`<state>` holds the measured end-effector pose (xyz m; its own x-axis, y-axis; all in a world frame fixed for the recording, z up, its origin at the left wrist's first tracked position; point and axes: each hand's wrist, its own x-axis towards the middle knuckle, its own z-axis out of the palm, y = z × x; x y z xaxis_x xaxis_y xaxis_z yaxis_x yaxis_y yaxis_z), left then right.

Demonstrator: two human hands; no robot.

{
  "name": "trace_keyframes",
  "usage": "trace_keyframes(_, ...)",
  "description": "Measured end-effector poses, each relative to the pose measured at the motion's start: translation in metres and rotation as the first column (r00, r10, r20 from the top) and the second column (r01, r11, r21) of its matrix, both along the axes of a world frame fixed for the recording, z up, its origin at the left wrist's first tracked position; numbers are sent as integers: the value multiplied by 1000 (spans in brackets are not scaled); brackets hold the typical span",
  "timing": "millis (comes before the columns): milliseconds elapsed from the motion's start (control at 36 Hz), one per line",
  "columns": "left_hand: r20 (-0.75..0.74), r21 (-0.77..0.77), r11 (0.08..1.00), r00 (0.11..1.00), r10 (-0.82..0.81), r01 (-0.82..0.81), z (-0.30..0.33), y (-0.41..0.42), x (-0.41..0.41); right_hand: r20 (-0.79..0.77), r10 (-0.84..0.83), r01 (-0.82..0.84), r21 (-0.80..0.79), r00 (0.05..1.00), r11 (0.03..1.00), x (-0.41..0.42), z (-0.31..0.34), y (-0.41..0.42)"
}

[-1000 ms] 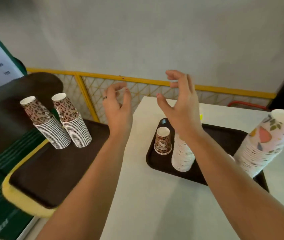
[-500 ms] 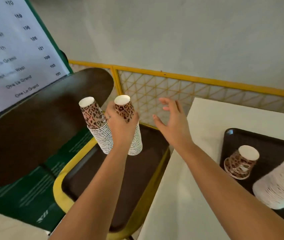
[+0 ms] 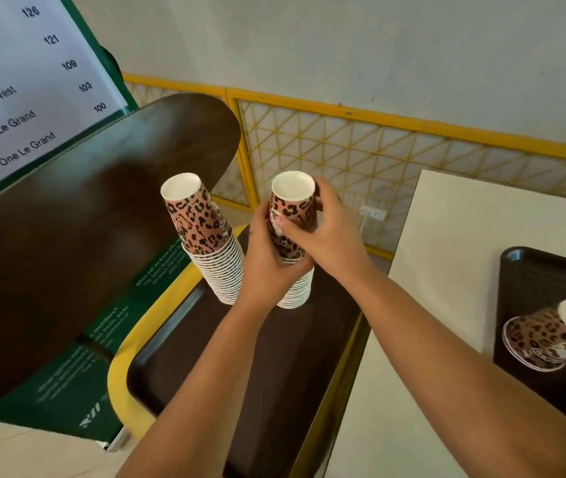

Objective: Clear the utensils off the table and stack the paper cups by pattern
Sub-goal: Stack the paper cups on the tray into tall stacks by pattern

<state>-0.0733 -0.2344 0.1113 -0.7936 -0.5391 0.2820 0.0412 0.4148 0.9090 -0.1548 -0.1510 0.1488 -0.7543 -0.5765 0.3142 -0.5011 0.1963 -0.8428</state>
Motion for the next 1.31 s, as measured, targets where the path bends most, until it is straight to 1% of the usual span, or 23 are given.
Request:
trace_keyframes(56, 19, -14, 1000, 1000, -25, 25, -9, -4, 2, 3, -26, 26, -6, 1000, 1000, -1, -2, 0)
trace_keyframes(111, 66, -7, 1000, 998, -15, 16, -21, -6, 4, -2, -49, 49, -15, 999, 999, -3, -2, 4)
trace_keyframes(222, 202, 90, 995, 979, 31, -50, -49, -8, 5, 22, -89, 89, -32, 996, 996, -5, -4, 14)
trace_keyframes(306, 284, 188, 978, 958, 36, -93, -67, -6, 1, 70, -117, 120, -43, 991, 992, -5, -6, 23)
trace_keyframes(361, 306, 204, 972, 951, 50, -117, -81, -5, -3, 100, -124, 130, -53, 987, 990, -4, -7, 28)
trace_keyframes(417, 321, 185, 973, 944, 74, -139, -96, -6, -7, 103, -129, 135, -55, 986, 989, -4, -8, 32)
trace_keyframes(528, 347, 217, 962, 934, 85, -168, -93, 0, -12, 94, -132, 137, -55, 987, 989, -2, -7, 39)
trace_keyframes(694, 306, 179, 976, 950, 65, -124, -76, 14, -11, 91, -139, 147, -93, 986, 985, 5, 9, 59)
trace_keyframes(889, 234, 241, 969, 972, -7, -51, -45, 59, -1, 67, -136, 145, -164, 988, 976, 21, 40, 98)
trace_keyframes(1028, 198, 291, 956, 976, -88, 27, -32, 102, 9, 66, -150, 160, -180, 986, 970, 35, 53, 136)
trace_keyframes(1167, 135, 357, 921, 967, -214, 155, -28, 151, 17, 47, -193, 199, -182, 980, 963, 48, 60, 182)
trace_keyframes(1306, 151, 408, 881, 933, -325, 241, -34, 206, 23, 30, -243, 245, -154, 970, 957, 61, 60, 236)
